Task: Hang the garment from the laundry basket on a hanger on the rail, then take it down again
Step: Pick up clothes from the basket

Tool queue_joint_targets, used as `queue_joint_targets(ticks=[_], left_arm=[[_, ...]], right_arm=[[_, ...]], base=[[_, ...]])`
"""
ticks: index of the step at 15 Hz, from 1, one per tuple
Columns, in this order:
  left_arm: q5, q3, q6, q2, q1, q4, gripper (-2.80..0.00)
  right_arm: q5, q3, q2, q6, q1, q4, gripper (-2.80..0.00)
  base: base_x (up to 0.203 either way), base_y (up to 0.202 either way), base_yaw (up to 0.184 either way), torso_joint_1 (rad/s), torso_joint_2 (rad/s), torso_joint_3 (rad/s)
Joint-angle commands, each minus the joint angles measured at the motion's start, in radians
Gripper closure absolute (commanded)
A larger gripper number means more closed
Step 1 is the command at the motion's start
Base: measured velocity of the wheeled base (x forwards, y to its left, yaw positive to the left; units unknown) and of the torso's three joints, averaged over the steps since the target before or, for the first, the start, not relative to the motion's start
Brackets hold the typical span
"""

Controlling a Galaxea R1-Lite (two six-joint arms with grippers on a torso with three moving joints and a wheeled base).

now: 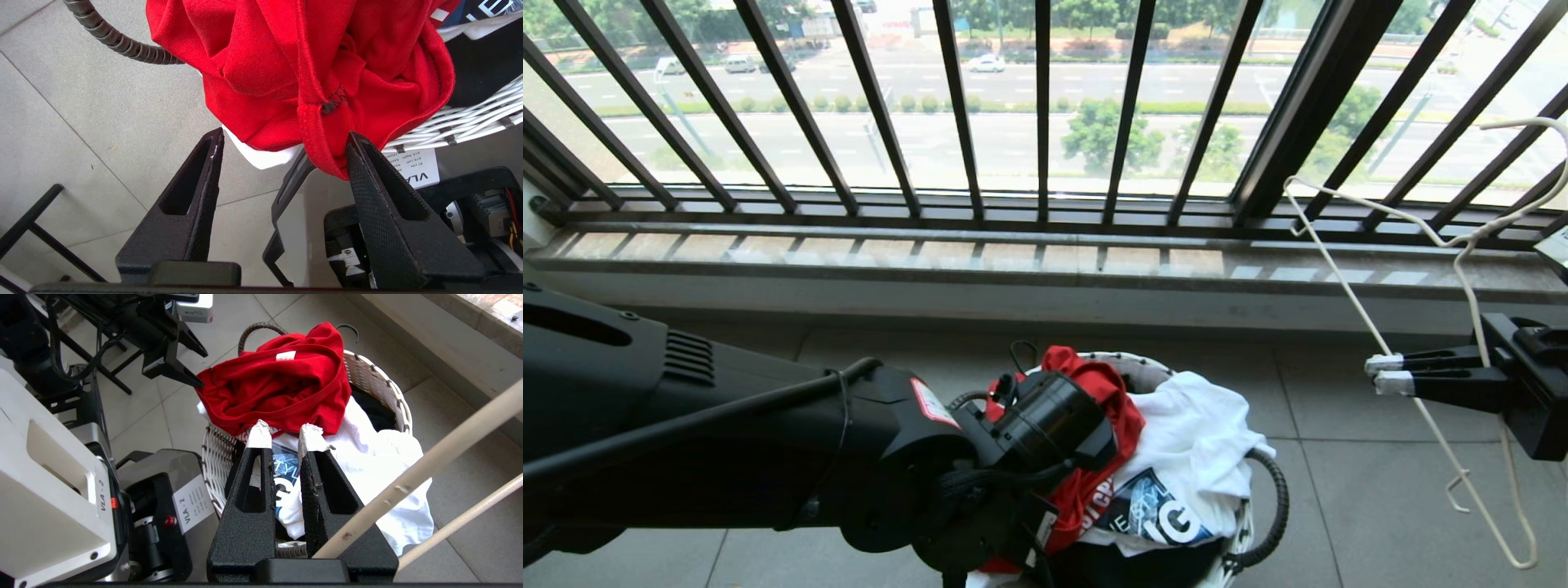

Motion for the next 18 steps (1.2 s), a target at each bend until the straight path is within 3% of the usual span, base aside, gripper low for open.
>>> queue_joint_targets(ticks=[1, 3, 7, 10, 15, 16, 18], left_arm=[[0.002, 0.002, -0.004, 0.013, 0.004, -0.070, -2.80], [0.002, 0.005, -0.028, 0.035, 0.007, -0.139, -2.80], [0.008, 0.002, -0.040, 0.070, 0.012, -0.160, -2.80], [0.115, 0.002, -0.040, 0.073, 0.014, -0.160, -2.80], [0.123, 0.005, -0.034, 0.068, 0.014, -0.155, -2.80], [0.122, 0.005, -0.033, 0.067, 0.014, -0.152, 0.00], [0.122, 0.005, -0.033, 0.065, 0.014, -0.152, 0.00]], right_arm=[[0.008, 0.000, 0.001, -0.005, 0.000, 0.001, 0.00], [0.008, 0.000, 0.000, -0.005, -0.001, 0.002, 0.00], [0.008, 0.000, 0.000, -0.005, -0.001, 0.001, 0.00], [0.008, 0.000, 0.000, -0.005, -0.001, 0.001, 0.00], [0.008, 0.000, 0.000, -0.005, -0.001, 0.001, 0.00], [0.008, 0.000, 0.000, -0.005, -0.001, 0.001, 0.00], [0.008, 0.000, 0.000, -0.005, -0.001, 0.001, 0.00]], base=[[0.000, 0.000, 0.000, 0.000, 0.00, 0.000], [0.000, 0.000, 0.000, 0.000, 0.00, 0.000], [0.000, 0.000, 0.000, 0.000, 0.00, 0.000], [0.000, 0.000, 0.000, 0.000, 0.00, 0.000], [0.000, 0.000, 0.000, 0.000, 0.00, 0.000], [0.000, 0.000, 0.000, 0.000, 0.00, 0.000], [0.000, 0.000, 0.000, 0.000, 0.00, 0.000]])
